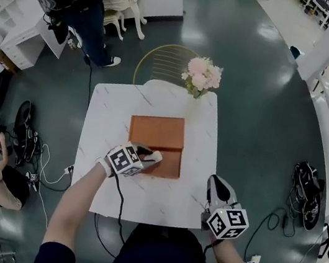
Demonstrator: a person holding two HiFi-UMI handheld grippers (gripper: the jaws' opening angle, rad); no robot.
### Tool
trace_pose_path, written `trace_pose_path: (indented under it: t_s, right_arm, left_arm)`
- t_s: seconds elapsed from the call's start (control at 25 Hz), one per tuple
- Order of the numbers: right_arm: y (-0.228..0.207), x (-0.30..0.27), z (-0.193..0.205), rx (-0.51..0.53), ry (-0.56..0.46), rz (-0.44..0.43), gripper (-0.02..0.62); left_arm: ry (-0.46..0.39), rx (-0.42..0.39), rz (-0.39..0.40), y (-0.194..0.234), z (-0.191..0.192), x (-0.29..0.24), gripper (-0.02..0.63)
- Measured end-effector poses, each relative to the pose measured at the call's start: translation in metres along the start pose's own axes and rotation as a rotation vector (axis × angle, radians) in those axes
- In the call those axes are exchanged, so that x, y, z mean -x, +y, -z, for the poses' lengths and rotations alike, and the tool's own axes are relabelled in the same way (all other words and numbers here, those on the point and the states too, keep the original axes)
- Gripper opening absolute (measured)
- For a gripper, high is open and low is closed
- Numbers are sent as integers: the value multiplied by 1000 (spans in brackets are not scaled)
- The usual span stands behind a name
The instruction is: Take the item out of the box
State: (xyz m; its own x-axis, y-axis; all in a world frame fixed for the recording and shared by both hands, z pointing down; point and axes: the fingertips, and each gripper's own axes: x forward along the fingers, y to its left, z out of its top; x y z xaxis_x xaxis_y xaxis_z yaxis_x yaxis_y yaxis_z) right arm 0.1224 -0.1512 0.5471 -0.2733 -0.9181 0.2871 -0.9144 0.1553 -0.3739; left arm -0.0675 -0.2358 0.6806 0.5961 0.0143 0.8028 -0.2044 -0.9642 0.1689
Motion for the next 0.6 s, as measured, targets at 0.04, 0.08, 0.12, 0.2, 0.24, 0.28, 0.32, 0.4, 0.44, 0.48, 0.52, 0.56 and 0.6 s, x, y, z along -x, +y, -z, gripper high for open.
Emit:
trace_pose_path:
  t_s: [0.04,0.08,0.12,0.2,0.24,0.28,0.32,0.4,0.44,0.48,0.52,0.56,0.6]
  right_arm:
    - [5,-4,-3,9,-2,-12,3]
    - [10,-7,-7,18,-3,-25,3]
    - [16,-11,-10,26,-6,-38,3]
    - [27,-19,-18,45,-11,-65,3]
    - [33,-22,-22,55,-15,-79,3]
    - [38,-26,-27,65,-19,-93,3]
    - [44,-29,-31,74,-24,-105,3]
    - [55,-35,-39,90,-33,-130,3]
    - [60,-39,-42,96,-36,-141,3]
    - [65,-42,-45,102,-39,-153,3]
    - [70,-45,-46,107,-39,-164,3]
    - [75,-48,-47,111,-39,-175,3]
    - [81,-51,-47,115,-37,-184,3]
  left_arm:
    - [-47,5,-35,1,-7,11,146]
    - [-92,10,-72,2,-13,24,146]
    - [-132,15,-109,3,-18,36,146]
    - [-206,23,-184,2,-26,63,146]
    - [-248,28,-222,1,-31,77,146]
    - [-289,36,-261,0,-36,92,146]
    - [-328,49,-301,-2,-40,108,146]
    - [-408,86,-381,-4,-44,140,146]
    - [-448,106,-422,-5,-46,155,146]
    - [-481,127,-466,-6,-46,170,146]
    - [-509,144,-512,-6,-44,185,146]
    - [-532,159,-557,-6,-40,197,146]
    - [-553,175,-598,-7,-34,207,146]
